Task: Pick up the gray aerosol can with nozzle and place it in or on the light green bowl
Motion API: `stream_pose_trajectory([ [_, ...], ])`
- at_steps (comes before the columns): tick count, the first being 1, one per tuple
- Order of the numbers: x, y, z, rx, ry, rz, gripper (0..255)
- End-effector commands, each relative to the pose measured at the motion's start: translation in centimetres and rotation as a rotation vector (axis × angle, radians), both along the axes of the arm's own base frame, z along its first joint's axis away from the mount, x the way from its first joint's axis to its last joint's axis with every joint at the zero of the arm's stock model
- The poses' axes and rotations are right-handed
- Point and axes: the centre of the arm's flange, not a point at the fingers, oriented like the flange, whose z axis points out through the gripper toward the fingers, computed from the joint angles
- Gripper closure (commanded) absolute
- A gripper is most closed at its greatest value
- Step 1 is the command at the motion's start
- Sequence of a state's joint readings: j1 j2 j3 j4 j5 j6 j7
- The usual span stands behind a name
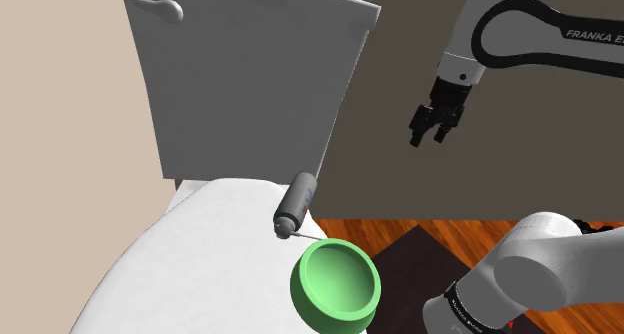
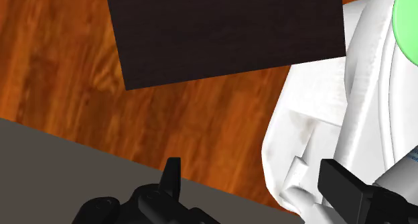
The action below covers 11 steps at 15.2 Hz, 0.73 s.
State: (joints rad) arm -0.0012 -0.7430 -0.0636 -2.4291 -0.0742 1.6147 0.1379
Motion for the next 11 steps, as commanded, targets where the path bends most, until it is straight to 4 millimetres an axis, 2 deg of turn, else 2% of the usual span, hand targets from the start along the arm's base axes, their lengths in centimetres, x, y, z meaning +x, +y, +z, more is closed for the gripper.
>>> stream_pose_trajectory([
  [1, 0.0, 0.0, 0.0, 0.000, 0.000, 0.000, 0],
  [6, 0.1, 5.6, -2.8, 0.010, -0.011, -0.137, 0],
  [11, 1.0, 11.3, -5.5, 0.021, -0.022, -0.274, 0],
])
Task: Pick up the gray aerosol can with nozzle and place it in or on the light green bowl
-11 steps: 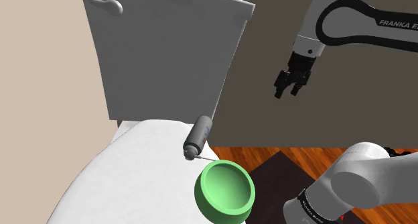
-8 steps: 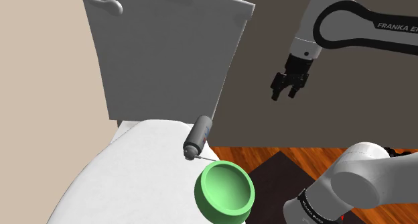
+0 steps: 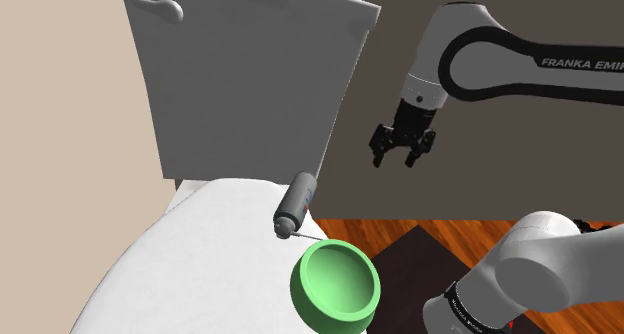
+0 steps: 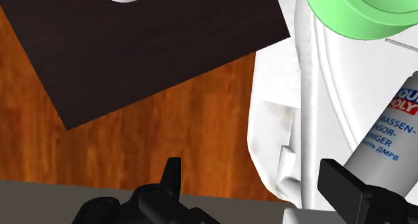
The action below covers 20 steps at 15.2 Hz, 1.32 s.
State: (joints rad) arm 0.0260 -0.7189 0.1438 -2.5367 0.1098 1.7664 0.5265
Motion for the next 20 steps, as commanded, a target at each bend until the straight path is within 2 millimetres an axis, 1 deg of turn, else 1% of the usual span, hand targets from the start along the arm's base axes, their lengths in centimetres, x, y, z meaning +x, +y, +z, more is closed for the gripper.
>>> stream_pose_trajectory([
  [1, 0.6, 2.2, -1.2, 0.005, -0.005, -0.061, 0],
  [8, 3.4, 9.8, -4.9, 0.020, -0.021, -0.253, 0],
  [12, 5.7, 13.8, -6.9, 0.028, -0.030, -0.363, 0],
  [16, 8.4, 17.6, -8.9, 0.037, -0.039, -0.472, 0],
  [17, 9.0, 18.3, -9.3, 0.038, -0.041, -0.495, 0],
  [20, 9.0, 18.4, -10.9, 0.038, -0.041, -0.495, 0],
])
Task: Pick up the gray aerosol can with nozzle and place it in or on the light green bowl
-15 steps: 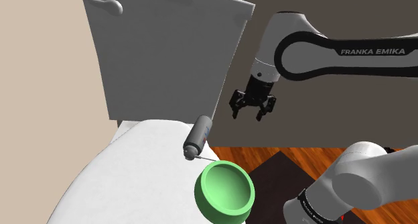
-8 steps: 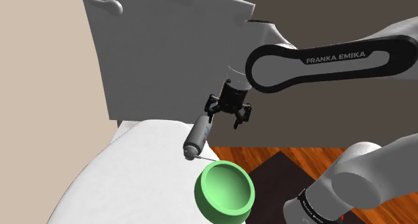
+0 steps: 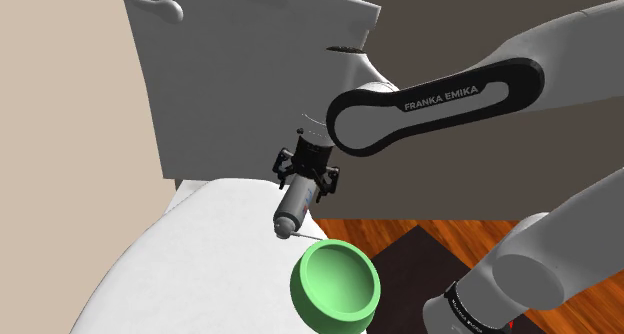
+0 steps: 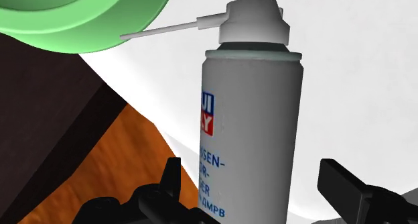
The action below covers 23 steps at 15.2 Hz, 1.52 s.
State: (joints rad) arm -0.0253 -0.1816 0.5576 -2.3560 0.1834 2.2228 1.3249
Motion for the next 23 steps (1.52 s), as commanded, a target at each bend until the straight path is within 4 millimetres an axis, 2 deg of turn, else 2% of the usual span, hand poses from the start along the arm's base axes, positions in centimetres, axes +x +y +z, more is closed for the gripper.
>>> stream_pose_trajectory([
  [1, 0.2, 0.2, -1.0, 0.001, -0.001, -0.004, 0],
  [5, 0.2, 0.3, -2.9, 0.001, -0.001, -0.004, 0],
  [12, 0.2, 0.3, -2.9, 0.001, -0.001, -0.004, 0],
  [13, 0.2, 0.3, -2.9, 0.001, -0.001, -0.004, 255],
  [22, 0.2, 0.3, -2.9, 0.001, -0.001, -0.004, 255],
  [23, 0.1, 0.3, -2.3, 0.001, -0.001, -0.004, 255],
])
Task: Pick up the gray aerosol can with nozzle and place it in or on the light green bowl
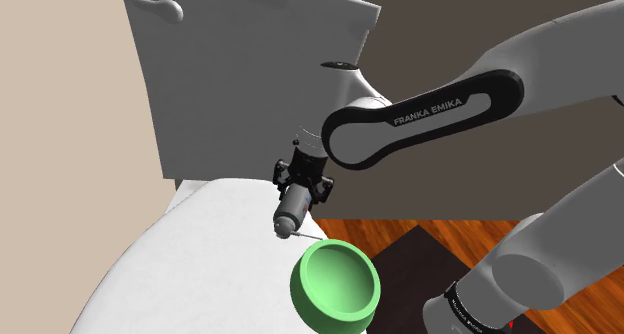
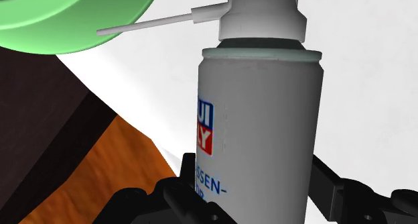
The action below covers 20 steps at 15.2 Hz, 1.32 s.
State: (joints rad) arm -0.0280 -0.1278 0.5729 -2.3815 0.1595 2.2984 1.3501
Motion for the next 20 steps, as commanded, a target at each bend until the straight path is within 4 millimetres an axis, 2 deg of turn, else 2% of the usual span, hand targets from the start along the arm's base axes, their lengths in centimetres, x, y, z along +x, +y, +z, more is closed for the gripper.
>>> stream_pose_trajectory([
  [1, 0.0, 0.0, 0.9, 0.000, -0.001, 0.000, 255],
  [20, 0.0, 0.0, 10.9, 0.000, -0.001, 0.000, 255],
])
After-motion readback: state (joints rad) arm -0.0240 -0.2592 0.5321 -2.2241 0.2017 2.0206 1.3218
